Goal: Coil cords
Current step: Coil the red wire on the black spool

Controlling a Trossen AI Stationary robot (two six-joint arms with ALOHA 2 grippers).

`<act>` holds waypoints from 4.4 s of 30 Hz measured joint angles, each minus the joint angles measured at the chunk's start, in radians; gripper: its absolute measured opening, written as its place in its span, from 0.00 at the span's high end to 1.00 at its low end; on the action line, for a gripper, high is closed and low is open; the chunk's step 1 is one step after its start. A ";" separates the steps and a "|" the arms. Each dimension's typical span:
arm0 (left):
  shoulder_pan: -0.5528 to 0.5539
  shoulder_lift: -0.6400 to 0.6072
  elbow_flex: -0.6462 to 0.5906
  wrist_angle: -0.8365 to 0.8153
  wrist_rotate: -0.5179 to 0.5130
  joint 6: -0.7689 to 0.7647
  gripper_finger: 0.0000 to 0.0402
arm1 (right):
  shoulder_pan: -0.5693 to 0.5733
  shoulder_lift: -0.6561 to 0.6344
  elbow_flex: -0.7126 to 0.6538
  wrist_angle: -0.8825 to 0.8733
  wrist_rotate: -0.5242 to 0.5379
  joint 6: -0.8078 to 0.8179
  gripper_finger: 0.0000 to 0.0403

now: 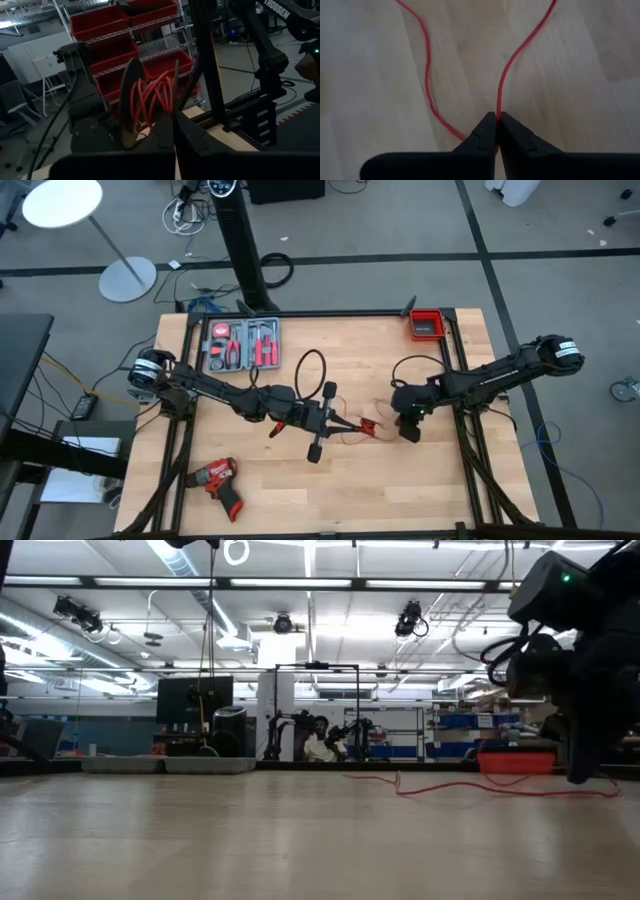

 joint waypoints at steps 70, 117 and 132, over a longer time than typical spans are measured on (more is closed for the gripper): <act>-0.125 0.000 0.002 0.023 -0.361 -0.350 1.00 | 0.249 -0.212 0.067 0.596 0.279 -0.754 0.82; -0.125 0.000 0.001 0.042 -0.432 -0.326 1.00 | 0.020 -0.218 0.067 0.503 0.110 -0.904 0.83; -0.126 0.000 0.001 0.040 -0.420 -0.329 1.00 | 0.002 -0.322 0.067 0.386 0.140 -0.930 0.83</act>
